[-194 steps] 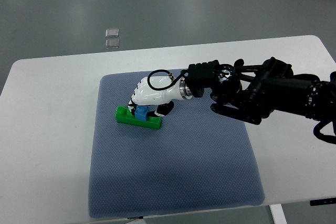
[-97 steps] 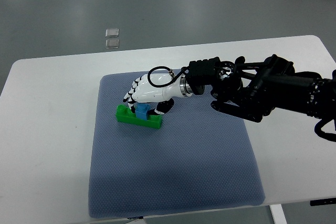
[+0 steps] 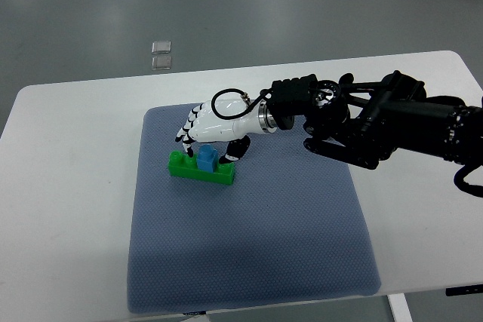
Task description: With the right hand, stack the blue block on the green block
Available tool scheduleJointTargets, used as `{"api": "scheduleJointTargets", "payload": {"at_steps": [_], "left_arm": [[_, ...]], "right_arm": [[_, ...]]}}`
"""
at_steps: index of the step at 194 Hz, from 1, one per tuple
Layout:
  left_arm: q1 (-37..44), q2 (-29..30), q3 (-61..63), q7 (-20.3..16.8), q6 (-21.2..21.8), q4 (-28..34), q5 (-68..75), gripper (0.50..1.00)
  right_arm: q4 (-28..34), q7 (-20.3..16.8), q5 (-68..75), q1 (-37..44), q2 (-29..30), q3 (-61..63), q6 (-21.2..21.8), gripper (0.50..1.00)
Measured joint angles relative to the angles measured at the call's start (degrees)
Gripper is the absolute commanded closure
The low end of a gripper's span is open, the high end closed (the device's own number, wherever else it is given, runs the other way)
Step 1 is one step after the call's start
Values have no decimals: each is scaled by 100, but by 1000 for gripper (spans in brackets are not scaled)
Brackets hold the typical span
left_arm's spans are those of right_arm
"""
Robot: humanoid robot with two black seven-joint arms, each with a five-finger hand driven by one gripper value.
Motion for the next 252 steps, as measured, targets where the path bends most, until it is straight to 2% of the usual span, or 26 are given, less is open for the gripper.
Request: {"api": "scheduleJointTargets", "payload": {"at_steps": [90,137,170,196,227,252], "left_arm": [[0,0,0,-2,-3,0,0,500],[-1,0,1,-2,-2,0,0,500],[0,0,1,-2,-1,0,0,500],[-1,0,1,-2,0,0,0,500],[0,0,0,-2,0,0,0,500],[-1,0,0,-2,0,0,0,500]], "right_arm": [[-31,0,29,138,-32,33,4,589],[-139,-29,42,215,-174,40,-26,587],[-473,-68,191,262,-250,141,-16,589],[-778,-86,1106,233,-255,456,20,589],[-1219,-96,2963,117,-250,550,17,587],[-1324,-96,4453,75,-250,551,0,587]]}}
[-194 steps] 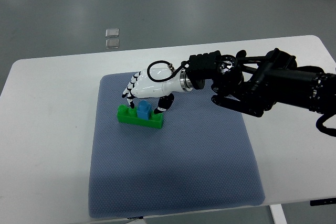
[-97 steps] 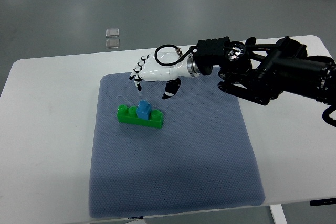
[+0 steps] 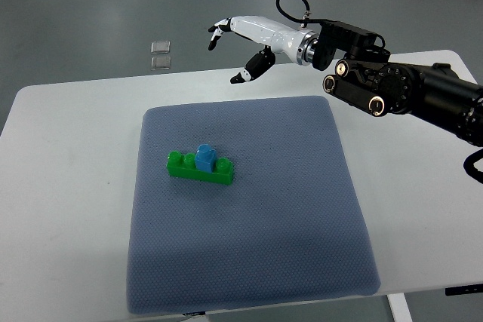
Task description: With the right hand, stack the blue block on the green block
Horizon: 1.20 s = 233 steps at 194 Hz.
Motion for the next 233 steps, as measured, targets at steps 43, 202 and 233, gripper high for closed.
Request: {"api": "scheduleJointTargets", "payload": {"at_steps": [43,202,233], "left_arm": [[1,0,0,0,0,0,0,500],[1,0,-2,0,-2,0,0,500],[1,0,-2,0,-1,0,0,500]], "right_arm": [[-150,0,1784,-215,-96,6,-50,589],[-419,-447,5013,-1970,-35,3576,614,587],[-448,-377,5094,-2122,-36,3618,946,587]]}}
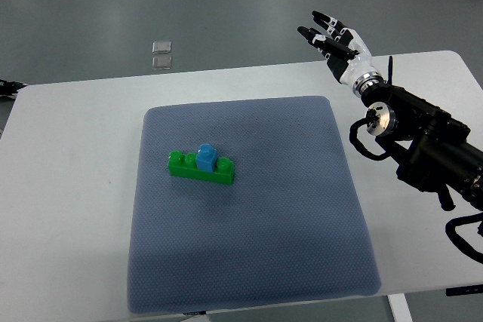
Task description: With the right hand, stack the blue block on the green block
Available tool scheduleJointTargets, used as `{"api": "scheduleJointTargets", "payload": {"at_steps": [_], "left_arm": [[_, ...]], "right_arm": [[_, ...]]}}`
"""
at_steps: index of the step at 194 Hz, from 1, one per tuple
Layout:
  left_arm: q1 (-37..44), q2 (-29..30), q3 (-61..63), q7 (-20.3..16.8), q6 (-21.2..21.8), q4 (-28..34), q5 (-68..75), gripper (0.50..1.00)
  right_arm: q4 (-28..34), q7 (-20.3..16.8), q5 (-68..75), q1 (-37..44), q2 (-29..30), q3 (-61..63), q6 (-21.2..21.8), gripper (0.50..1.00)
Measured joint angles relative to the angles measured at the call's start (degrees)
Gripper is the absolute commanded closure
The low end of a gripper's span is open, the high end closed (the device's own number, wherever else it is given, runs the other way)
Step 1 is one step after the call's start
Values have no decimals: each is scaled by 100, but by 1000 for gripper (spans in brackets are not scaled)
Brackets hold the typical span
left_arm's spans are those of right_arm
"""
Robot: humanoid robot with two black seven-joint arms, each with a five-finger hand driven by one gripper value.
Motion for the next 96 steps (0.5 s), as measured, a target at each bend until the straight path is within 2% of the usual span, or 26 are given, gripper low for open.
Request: {"api": "scheduleJointTargets", "payload": {"at_steps": [96], "left_arm": [[0,0,4,0,-2,0,0,500]], "right_arm": [[-4,9,251,-78,36,350,118,587]]}}
